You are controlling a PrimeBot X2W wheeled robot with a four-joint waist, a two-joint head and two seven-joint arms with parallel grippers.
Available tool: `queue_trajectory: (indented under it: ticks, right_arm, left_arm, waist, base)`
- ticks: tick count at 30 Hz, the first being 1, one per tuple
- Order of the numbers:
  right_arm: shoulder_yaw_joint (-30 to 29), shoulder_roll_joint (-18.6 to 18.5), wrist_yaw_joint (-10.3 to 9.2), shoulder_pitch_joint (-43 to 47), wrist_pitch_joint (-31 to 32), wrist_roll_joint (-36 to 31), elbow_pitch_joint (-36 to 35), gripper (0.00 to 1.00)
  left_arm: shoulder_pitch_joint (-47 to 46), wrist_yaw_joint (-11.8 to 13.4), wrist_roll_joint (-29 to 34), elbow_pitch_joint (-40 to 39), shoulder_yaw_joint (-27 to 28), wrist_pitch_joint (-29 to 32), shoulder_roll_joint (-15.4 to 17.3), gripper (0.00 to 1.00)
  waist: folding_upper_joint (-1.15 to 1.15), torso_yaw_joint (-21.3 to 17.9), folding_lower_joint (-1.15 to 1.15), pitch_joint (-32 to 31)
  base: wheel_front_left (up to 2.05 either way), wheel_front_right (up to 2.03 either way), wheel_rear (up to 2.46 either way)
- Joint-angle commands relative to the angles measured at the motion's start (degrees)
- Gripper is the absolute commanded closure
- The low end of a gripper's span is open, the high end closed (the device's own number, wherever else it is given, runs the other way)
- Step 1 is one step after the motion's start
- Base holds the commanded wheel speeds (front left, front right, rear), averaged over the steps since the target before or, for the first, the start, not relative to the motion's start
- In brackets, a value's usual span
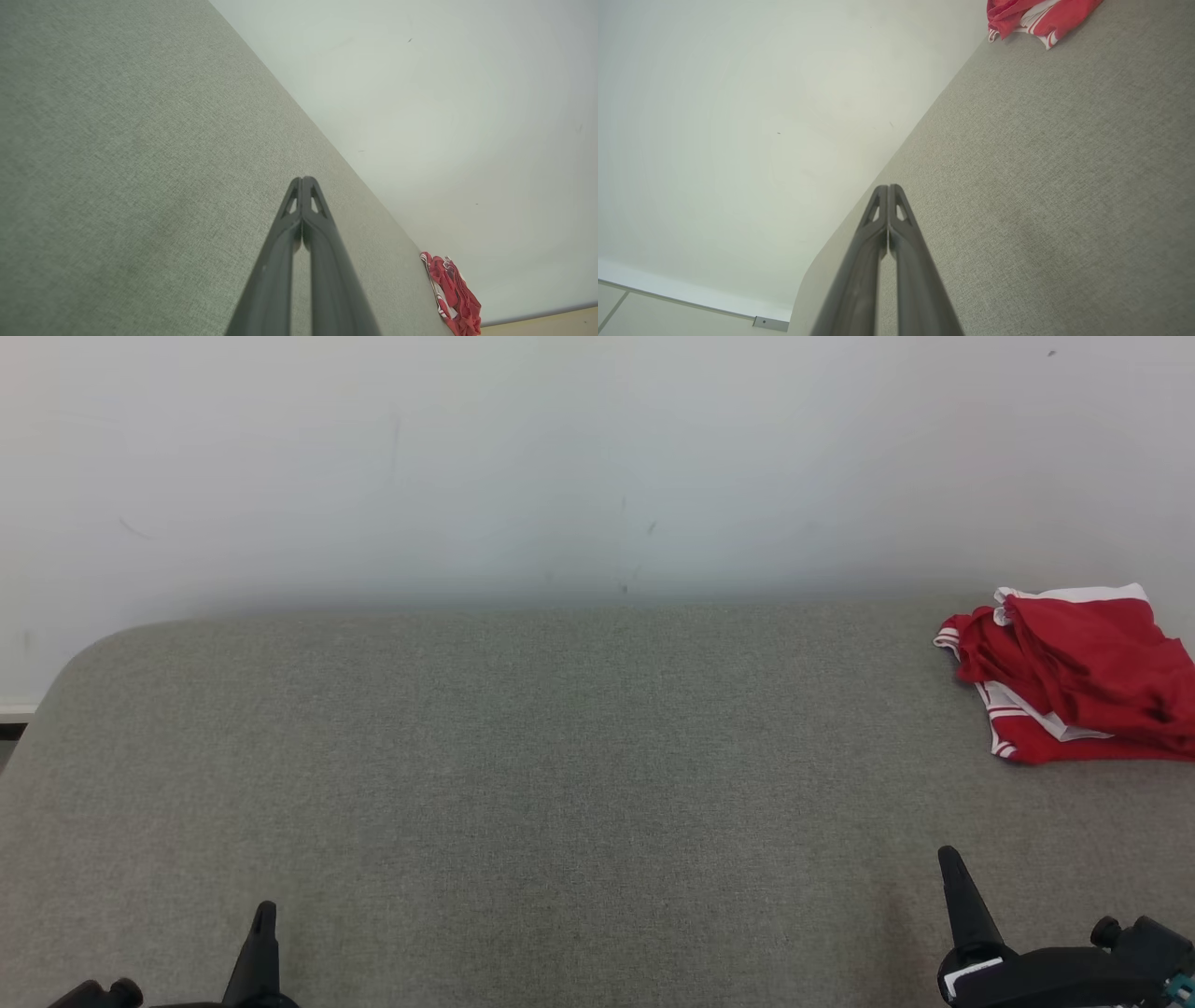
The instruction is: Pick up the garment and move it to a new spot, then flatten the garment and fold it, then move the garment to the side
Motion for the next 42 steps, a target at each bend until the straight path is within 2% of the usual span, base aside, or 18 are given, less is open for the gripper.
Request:
queue_trajectory:
  ticks: [1,24,42]
  right_arm:
    - [0.0,-0.1,0.02,-1.2,0.3,1.7,-0.3,1.00]
    - [0.0,0.0,0.03,-3.6,1.6,16.5,1.9,1.00]
    - [0.0,0.0,0.04,-5.0,2.4,25.3,3.3,1.00]
  left_arm:
    - [-1.5,-0.3,-1.2,-0.2,0.5,0.2,0.0,1.00]
    - [-3.8,-3.0,-14.6,2.0,2.9,2.7,-2.2,1.00]
    - [-5.2,-4.6,-22.5,3.3,4.4,4.1,-3.6,1.00]
  waist:
    - [0.00,0.0,0.00,0.0]
    - [0.00,-0.5,0.00,1.1]
    - [0.00,-0.8,-0.01,1.9]
  base:
    - [0.00,0.00,0.00]
    - [0.00,0.00,0.00]
    - [0.00,0.00,0.00]
